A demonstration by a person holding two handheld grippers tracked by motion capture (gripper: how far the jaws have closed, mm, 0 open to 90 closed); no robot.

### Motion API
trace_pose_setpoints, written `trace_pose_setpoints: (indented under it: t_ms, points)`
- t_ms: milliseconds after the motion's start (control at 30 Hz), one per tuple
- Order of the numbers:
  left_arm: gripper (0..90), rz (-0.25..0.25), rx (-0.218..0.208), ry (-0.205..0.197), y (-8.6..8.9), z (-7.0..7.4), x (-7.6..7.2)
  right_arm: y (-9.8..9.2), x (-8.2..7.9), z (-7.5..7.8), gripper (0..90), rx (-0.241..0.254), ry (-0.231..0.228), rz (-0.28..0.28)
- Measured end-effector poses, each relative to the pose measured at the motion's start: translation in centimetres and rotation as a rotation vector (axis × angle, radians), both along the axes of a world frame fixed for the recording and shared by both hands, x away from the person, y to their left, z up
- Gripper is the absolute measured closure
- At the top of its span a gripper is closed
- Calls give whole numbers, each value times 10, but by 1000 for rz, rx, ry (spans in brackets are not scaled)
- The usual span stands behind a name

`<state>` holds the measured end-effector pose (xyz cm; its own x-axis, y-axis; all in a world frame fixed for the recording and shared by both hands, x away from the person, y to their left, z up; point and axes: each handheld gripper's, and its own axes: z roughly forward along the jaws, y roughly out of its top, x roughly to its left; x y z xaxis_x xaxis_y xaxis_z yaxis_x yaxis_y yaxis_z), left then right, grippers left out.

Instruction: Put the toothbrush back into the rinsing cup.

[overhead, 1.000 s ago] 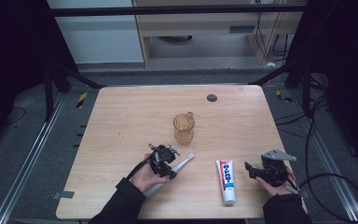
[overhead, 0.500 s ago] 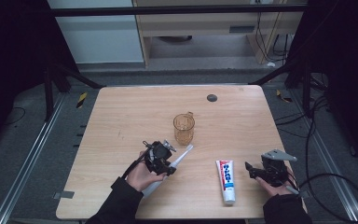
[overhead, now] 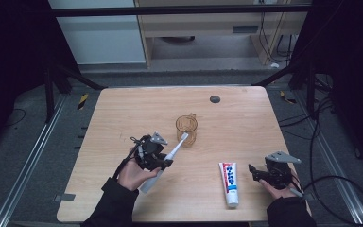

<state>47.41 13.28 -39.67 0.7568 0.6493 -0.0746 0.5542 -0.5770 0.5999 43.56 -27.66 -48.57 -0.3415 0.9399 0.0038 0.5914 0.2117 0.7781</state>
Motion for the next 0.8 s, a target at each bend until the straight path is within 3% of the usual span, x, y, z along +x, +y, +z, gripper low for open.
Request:
trace_pose_setpoints:
  t_ms: [167, 533, 567, 800]
  points:
    - [671, 19, -23, -28, 8, 8, -1, 0, 0, 0, 269, 0, 0, -1]
    - [671, 116, -86, -175, 27, 28, 0, 0, 0, 0, 267, -2, -5, -3]
    - [671, 136, -101, -202, 29, 31, 1, 0, 0, 0, 267, 0, -5, -5]
    - [671, 202, -156, -296, 38, 40, 8, 0, 0, -1, 264, -8, -14, -13]
